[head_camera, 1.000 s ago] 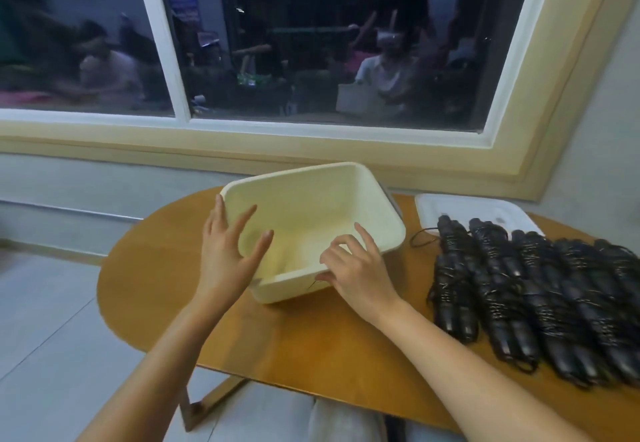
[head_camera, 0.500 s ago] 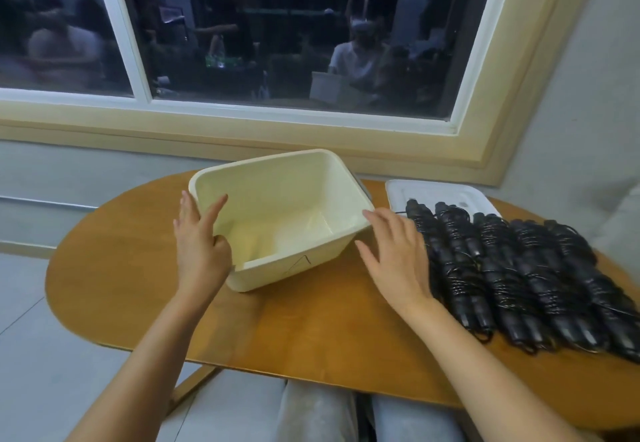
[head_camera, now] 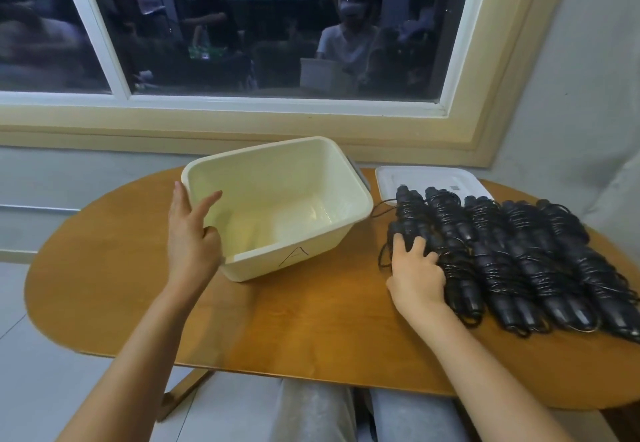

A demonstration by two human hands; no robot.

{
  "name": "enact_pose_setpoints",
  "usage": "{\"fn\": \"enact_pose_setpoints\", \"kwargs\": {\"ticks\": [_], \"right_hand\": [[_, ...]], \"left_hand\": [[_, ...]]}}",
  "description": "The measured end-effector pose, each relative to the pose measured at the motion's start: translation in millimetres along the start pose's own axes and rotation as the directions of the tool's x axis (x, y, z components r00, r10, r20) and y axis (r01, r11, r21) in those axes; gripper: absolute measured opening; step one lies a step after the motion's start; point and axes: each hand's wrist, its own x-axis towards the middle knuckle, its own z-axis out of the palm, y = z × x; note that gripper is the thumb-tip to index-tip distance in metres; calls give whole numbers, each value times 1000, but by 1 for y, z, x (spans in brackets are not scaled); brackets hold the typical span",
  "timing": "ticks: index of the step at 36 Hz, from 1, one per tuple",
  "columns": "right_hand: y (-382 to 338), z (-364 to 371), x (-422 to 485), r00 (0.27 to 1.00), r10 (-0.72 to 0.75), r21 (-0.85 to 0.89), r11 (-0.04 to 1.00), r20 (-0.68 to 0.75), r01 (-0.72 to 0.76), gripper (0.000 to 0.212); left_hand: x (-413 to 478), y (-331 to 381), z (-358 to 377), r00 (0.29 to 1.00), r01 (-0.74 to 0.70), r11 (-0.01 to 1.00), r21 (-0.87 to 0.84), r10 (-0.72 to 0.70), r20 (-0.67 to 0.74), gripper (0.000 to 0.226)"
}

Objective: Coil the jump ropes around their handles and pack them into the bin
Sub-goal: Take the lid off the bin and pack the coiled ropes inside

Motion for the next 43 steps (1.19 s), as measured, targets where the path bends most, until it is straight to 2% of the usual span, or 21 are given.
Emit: {"fn": "enact_pose_setpoints", "kwargs": {"ticks": [2,4,5,8,10,15,18,20,24,28,32,38,40,43], "right_hand": [[9,-4,1,999,-4,176,984,42,-3,76],[22,-7,2,998,3,409,912,69,-31,75],[28,-10,2,995,12,535,843,96,-62,76],[44,-20,-3,985,48,828,536,167,-166,75],[51,-29,-7,986,83,902,400,142,-163,75],[54,-69,-8,992,119,973,232,-43,14,73],[41,-99,-6,993,32,991,67,-115,113,64],[23,-113,1,991,-77,994,0,-106,106,61],[-31,-121,19,956,-292,999,37,6,5,64],[-79,-111,36,909,-406,990,137,90,-37,65],[-116,-93,51,884,-441,959,282,155,-27,67],[-158,-61,56,886,-430,851,518,172,86,75],[-163,-54,56,893,-418,833,545,167,100,75],[-163,-47,58,887,-440,851,512,142,118,73]], "left_hand": [[1,-1,0,1000,0,1000,7,0,6,67],[2,0,1,1000,-4,1000,7,4,6,67],[2,0,1,1000,-1,1000,6,1,6,66],[3,3,3,1000,4,1000,7,-4,8,66],[3,4,5,1000,-6,1000,7,6,18,64],[3,7,14,998,-54,999,0,54,39,49],[1,10,19,995,-92,995,-21,93,32,38],[-1,11,22,993,-115,993,-29,116,37,43],[-3,15,27,992,-121,990,-73,123,29,62],[-5,18,29,991,-127,987,-102,130,21,62],[-10,22,30,986,-160,982,-96,164,34,58],[-14,21,35,976,-208,974,-85,213,51,59],[-15,19,36,973,-218,972,-86,223,52,62],[-17,16,36,975,-214,973,-92,219,46,64]]}}
